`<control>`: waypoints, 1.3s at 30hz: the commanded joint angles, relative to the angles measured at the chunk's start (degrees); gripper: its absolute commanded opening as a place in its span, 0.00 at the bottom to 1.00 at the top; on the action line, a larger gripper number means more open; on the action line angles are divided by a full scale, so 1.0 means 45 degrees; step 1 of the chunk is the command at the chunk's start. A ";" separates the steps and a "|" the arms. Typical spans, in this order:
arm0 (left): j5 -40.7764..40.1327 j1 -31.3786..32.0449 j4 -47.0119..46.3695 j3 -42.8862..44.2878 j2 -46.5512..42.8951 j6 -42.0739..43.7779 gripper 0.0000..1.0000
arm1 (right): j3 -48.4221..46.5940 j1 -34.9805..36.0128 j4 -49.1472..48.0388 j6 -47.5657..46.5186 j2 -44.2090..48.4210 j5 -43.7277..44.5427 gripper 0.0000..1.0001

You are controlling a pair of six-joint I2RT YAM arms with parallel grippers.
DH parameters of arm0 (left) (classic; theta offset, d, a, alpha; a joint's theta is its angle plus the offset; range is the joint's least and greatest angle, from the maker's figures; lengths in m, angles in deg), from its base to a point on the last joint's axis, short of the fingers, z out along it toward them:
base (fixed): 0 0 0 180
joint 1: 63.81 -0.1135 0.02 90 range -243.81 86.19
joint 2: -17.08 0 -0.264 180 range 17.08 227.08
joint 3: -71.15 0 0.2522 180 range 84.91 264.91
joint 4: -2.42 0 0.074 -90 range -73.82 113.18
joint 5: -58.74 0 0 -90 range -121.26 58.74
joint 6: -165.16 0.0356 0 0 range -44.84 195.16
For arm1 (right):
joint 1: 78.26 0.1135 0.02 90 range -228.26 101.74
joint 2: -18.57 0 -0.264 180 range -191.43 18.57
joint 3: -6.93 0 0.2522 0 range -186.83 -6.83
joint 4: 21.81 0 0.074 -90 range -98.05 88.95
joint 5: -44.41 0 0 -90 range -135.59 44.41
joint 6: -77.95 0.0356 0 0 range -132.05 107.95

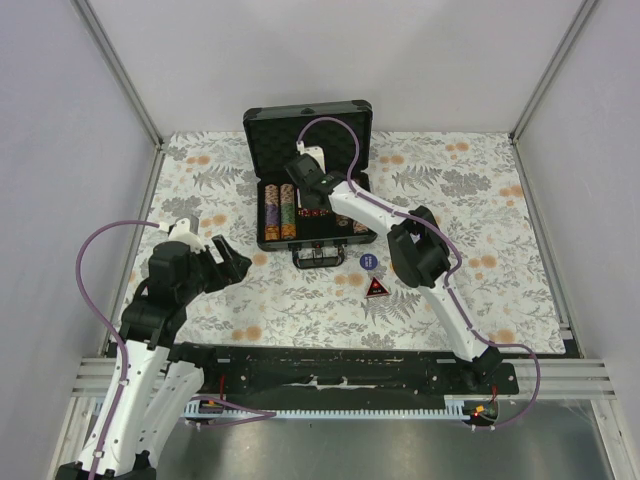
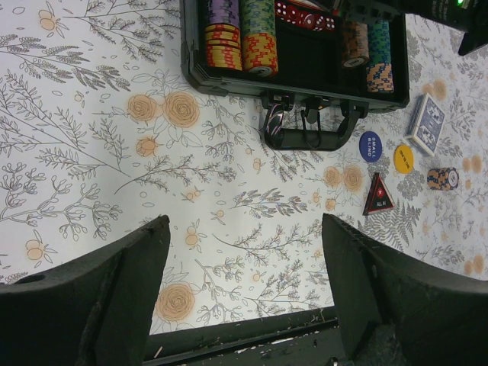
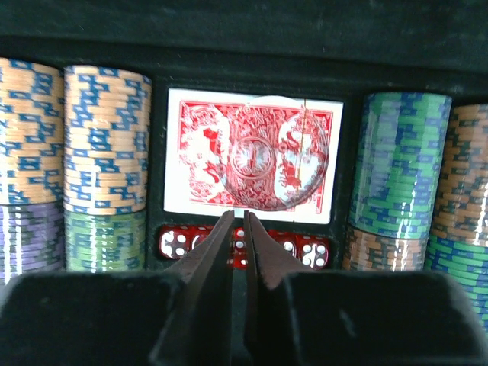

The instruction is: Pack up texas hold em set

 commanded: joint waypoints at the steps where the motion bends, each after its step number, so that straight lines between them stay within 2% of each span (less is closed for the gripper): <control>1: -0.0181 -0.0068 -0.0393 -0.0033 -0.0068 -0.0258 0.86 | 0.0700 -0.0051 -0.0017 0.0289 0.0936 -0.0092 0.13; 6: -0.0161 -0.0068 -0.0374 -0.0013 -0.0106 -0.0277 0.86 | 0.1833 -0.0051 -0.0700 0.0446 0.1444 -0.0308 0.07; 12: -0.0180 -0.0068 -0.0393 -0.0033 -0.0087 -0.0277 0.86 | 0.1796 -0.0051 -0.0760 0.0368 0.1308 -0.0171 0.07; 20: -0.0181 -0.0068 -0.0393 -0.0032 -0.0068 -0.0258 0.86 | 0.1367 -0.0051 -0.0701 0.0251 0.1190 -0.0171 0.08; 28: -0.0200 -0.0068 -0.0393 -0.0032 -0.0029 -0.0258 0.86 | 0.1327 -0.0051 -0.0682 0.0153 0.1581 0.0044 0.17; 39: -0.0161 -0.0068 -0.0393 -0.0032 0.0010 -0.0258 0.86 | 0.1815 -0.0051 -0.0720 0.0407 0.1874 -0.0054 0.17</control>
